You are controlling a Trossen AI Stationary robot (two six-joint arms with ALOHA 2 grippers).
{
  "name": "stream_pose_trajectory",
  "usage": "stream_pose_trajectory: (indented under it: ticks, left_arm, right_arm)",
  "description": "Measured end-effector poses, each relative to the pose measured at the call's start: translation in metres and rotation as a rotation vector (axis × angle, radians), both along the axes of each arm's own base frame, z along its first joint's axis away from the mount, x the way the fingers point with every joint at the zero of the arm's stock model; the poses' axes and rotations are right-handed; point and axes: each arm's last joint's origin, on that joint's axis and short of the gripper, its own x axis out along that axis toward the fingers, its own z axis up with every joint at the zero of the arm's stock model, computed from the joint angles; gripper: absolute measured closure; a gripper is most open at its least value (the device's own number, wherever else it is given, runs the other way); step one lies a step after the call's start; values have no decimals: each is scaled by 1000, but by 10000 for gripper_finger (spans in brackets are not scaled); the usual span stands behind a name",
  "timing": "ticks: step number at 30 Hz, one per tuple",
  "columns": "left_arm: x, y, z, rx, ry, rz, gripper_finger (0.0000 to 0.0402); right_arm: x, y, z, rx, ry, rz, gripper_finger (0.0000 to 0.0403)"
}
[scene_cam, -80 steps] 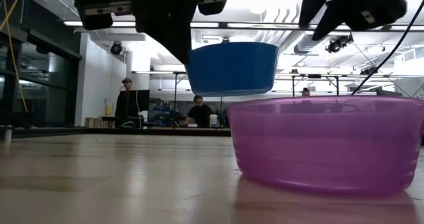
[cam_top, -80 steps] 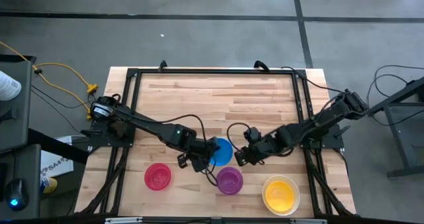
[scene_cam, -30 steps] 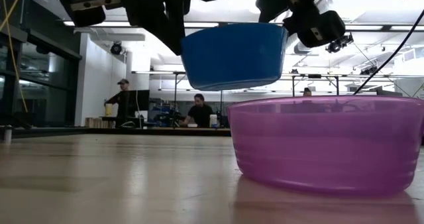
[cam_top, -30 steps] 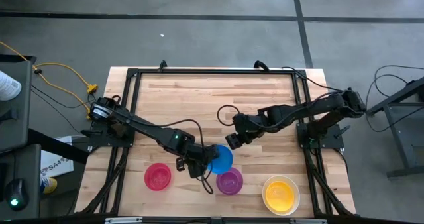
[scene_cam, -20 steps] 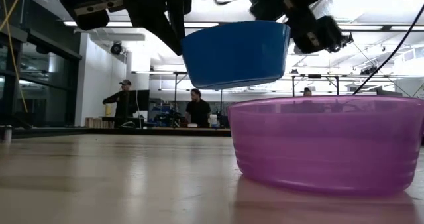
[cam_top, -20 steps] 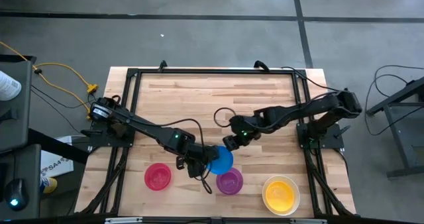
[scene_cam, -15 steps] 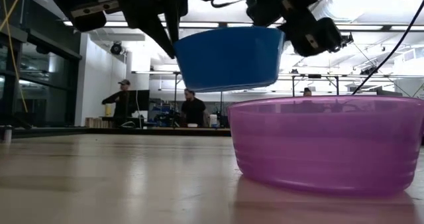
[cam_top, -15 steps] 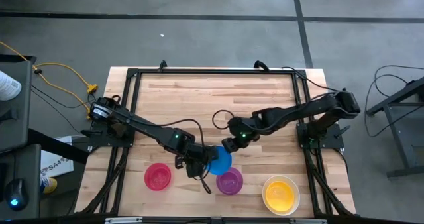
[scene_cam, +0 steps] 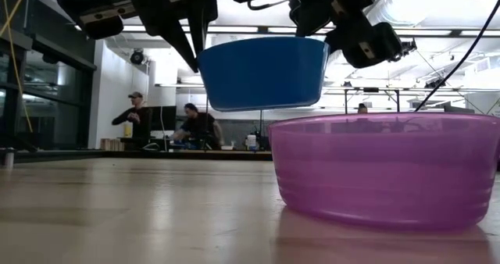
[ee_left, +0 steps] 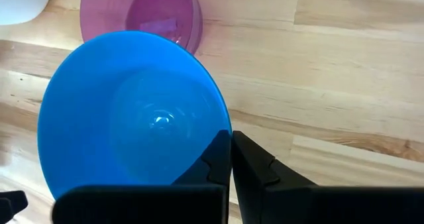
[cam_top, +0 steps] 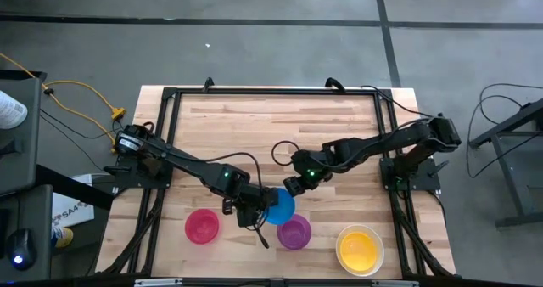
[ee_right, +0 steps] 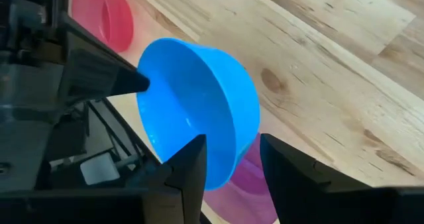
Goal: Nest bowls inside each other
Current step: Stack the blue bowl on the yellow bowl
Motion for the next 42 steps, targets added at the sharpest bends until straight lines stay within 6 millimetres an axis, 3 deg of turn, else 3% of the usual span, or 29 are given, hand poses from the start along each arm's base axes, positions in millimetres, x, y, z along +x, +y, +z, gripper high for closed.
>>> stream_pose_trajectory:
  ticks: [23, 42]
  left_arm:
    - [-8, 4, 22, 24, 119, -34, 402]
    - [-10, 4, 21, -27, 161, 4, 401]
  right_arm:
    - [6, 0, 1, -20, -61, -11, 268]
    - [2, 13, 0, -55, -41, -26, 268]
